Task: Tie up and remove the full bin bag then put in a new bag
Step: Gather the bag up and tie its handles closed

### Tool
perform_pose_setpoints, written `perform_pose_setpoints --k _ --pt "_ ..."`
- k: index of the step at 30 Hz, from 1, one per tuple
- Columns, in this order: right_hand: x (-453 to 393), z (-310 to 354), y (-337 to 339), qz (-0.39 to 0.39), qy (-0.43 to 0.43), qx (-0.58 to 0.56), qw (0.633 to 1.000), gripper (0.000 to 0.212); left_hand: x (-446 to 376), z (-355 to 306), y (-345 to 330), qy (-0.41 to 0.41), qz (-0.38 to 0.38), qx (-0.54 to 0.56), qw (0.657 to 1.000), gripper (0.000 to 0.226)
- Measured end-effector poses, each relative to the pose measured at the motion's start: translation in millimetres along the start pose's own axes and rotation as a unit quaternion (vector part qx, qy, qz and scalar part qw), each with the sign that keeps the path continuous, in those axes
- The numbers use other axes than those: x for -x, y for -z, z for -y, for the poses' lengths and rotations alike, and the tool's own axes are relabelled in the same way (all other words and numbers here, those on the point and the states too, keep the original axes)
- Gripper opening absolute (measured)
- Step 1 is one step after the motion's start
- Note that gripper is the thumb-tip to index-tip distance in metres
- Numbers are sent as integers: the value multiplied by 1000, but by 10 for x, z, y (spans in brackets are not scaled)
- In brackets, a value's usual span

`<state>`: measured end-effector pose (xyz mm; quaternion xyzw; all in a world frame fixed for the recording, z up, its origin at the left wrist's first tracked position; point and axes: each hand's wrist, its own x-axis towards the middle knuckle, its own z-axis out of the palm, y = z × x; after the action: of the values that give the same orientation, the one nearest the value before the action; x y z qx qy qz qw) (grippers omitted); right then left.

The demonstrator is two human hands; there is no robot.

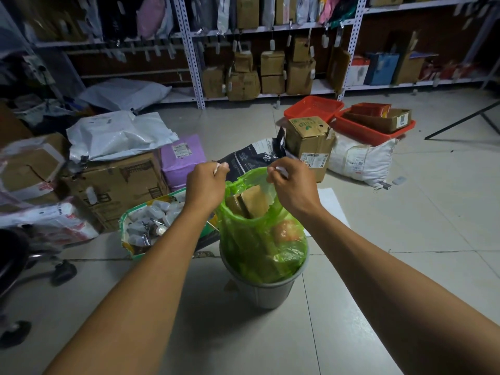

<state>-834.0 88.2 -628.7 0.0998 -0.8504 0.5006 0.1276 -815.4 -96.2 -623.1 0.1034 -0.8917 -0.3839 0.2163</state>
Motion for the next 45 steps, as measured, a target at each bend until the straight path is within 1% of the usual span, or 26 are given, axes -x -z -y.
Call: perform_pose_setpoints --k 2,3,5,6,8,12,17,20,23,26,28,31,32,33,35,38,40,43,45 --pt "37 30 32 -16 -9 28 999 20 57 -12 25 -6 -5 16 1000 41" --pt "64 46 50 -21 -18 35 999 20 91 -34 48 -6 -4 24 1000 37" --pt "129 80 77 -26 -38 39 998 20 143 -99 107 9 7 45 999 19" --pt "168 97 81 -23 -45 37 998 20 165 -135 132 18 13 54 998 16" --pt "234 145 80 4 -51 11 999 21 198 -200 157 33 31 77 996 14" --pt "283 303 77 77 -42 -25 996 30 222 -332 170 25 52 95 994 13" --pt "280 458 74 152 -31 -58 986 40 290 -454 164 -22 77 108 991 11" --pt "264 490 66 173 -27 -95 980 37 302 -492 166 -30 68 124 989 8" --pt "261 497 23 198 -38 -125 971 34 286 -501 190 -32 80 112 990 11" --pt "274 495 -29 201 -32 -171 964 29 270 -493 242 -44 94 81 991 11" --pt "272 486 -57 194 -31 -177 964 25 254 -489 289 -54 91 65 992 11" --pt "231 449 -105 170 -65 -156 971 5 244 -458 332 -65 59 59 994 12" --pt "208 433 -107 155 -81 -137 975 5 237 -433 342 -59 46 66 995 12" --pt "180 405 -107 139 -98 -124 978 12 231 -400 352 -46 39 81 995 11" --pt "138 356 -86 114 -127 -130 977 17 232 -314 358 -20 53 91 994 12" --pt "137 341 -51 114 -142 -156 971 21 301 -179 246 -48 136 -13 989 22" --pt "161 361 -56 128 -138 -160 969 24 388 -116 120 -56 175 -30 982 24" --pt "170 380 -41 136 -127 -161 969 26 458 -28 -5 -53 173 -33 983 13" --pt "161 354 -10 131 -128 -165 969 23 453 47 -15 -54 158 -17 986 21"
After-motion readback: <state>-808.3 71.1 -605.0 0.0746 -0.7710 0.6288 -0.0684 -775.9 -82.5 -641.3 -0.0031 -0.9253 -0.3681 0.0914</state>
